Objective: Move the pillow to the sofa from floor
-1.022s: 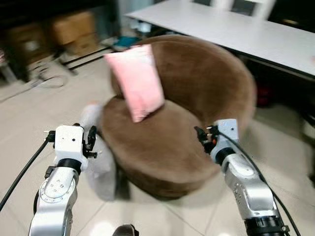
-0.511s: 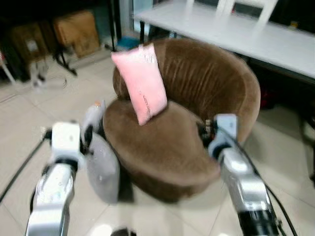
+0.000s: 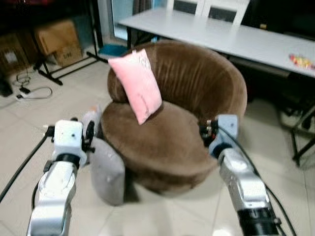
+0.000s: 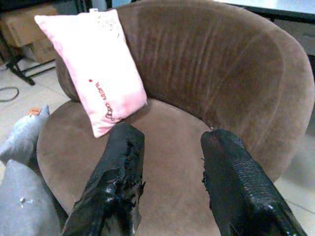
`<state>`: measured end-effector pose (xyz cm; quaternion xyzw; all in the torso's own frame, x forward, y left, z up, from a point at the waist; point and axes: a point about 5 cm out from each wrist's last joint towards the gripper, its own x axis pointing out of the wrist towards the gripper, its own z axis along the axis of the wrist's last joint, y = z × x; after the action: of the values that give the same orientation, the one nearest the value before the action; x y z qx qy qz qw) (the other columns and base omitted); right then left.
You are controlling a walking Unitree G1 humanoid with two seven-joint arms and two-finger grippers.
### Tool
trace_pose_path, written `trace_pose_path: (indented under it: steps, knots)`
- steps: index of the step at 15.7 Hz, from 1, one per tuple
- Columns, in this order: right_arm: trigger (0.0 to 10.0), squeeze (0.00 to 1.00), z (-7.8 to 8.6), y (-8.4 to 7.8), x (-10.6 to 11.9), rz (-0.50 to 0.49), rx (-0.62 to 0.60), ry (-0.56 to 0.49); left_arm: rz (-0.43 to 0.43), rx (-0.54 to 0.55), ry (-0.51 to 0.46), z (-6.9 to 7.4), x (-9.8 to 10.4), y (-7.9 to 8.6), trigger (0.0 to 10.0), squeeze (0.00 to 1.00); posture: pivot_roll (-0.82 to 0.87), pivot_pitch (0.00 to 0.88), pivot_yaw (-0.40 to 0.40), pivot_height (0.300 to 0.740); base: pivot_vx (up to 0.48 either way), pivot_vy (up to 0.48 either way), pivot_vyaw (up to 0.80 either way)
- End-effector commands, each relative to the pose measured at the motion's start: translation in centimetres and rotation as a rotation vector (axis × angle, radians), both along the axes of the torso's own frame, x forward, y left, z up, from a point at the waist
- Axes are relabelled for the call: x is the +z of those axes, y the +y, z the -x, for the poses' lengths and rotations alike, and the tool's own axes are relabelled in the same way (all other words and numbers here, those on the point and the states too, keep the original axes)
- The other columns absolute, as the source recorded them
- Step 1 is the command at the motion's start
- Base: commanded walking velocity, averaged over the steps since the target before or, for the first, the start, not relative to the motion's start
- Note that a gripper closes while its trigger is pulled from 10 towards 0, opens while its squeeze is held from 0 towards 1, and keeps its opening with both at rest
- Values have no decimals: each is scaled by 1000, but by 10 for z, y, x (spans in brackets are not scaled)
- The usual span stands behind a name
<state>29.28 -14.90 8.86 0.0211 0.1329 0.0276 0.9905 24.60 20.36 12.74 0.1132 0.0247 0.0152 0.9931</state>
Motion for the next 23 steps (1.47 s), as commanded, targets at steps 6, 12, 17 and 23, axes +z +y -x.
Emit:
trace_pose_path:
  steps: [6,12,17,23]
  knots:
    - [10000,0,2,6,4,-3,73,-23,93,-30,-50,0,6,-4,10000,0,-82,0,-28,740,0,130,400]
    - [10000,0,1,8,3,-11,80,-22,77,-24,-59,6,6,-1,10000,0,-59,0,-50,740,317,0,800]
    - [10000,0,2,-8,-3,27,-52,8,42,-40,-44,6,5,1,10000,0,-65,0,-40,740,339,0,160]
    - [10000,0,-2,-11,1,29,-86,-23,22,-47,-45,4,6,2,10000,0,-62,0,-51,740,341,0,0]
